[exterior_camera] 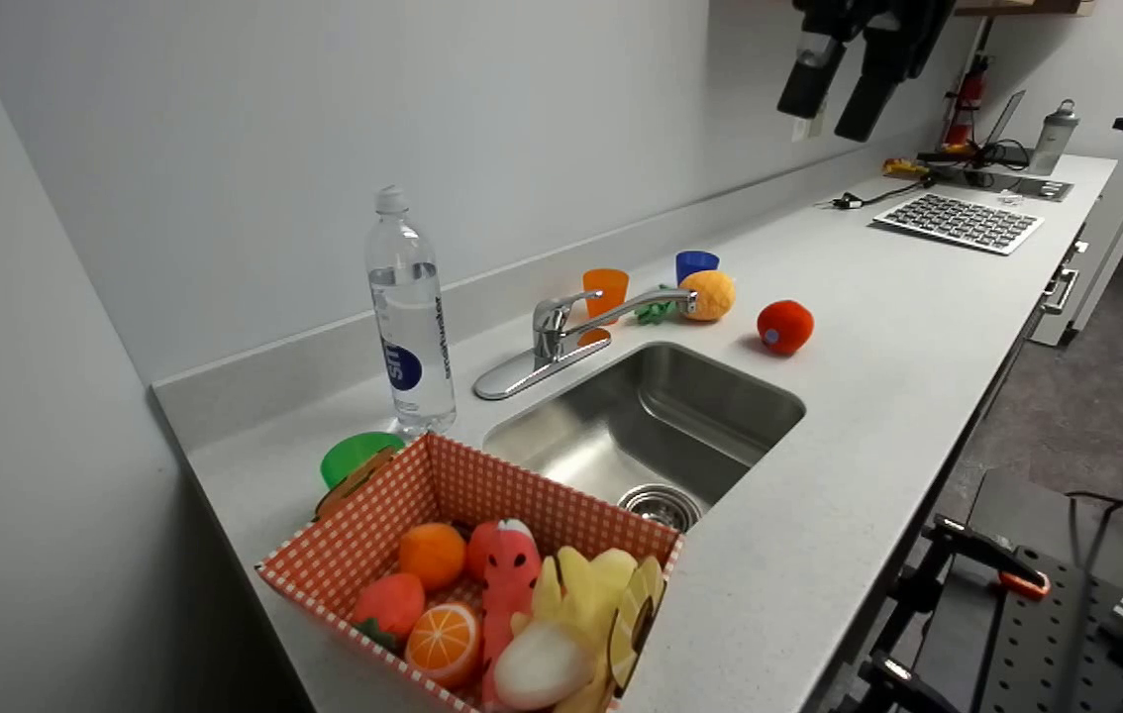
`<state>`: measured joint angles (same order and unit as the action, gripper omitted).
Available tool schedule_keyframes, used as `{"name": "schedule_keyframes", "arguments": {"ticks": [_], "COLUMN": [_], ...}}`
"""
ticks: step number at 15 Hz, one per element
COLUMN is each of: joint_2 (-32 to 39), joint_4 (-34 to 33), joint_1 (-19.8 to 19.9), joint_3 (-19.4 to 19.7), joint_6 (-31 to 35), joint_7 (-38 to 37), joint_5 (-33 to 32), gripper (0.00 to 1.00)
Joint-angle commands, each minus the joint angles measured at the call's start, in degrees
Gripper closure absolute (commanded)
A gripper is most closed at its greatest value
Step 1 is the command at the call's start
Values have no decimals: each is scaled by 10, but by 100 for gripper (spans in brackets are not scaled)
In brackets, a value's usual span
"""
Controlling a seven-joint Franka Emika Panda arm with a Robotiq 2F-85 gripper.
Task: Move the box to the right
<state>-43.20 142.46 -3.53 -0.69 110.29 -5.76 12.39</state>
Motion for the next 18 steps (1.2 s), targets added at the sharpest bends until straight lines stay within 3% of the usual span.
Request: {"name": "schedule_keyframes", "arguments": {"ticks": [1, 10, 18], "joint_2": [21, 177, 336], "joint_4": [-9, -30, -59], "joint_1": [4, -24, -51], "joint_3": [-16, -76, -102], "joint_6": [22, 197, 243], "joint_7": [6, 12, 21], "joint_5": [-3, -15, -38], "gripper": [0, 0, 0]}}
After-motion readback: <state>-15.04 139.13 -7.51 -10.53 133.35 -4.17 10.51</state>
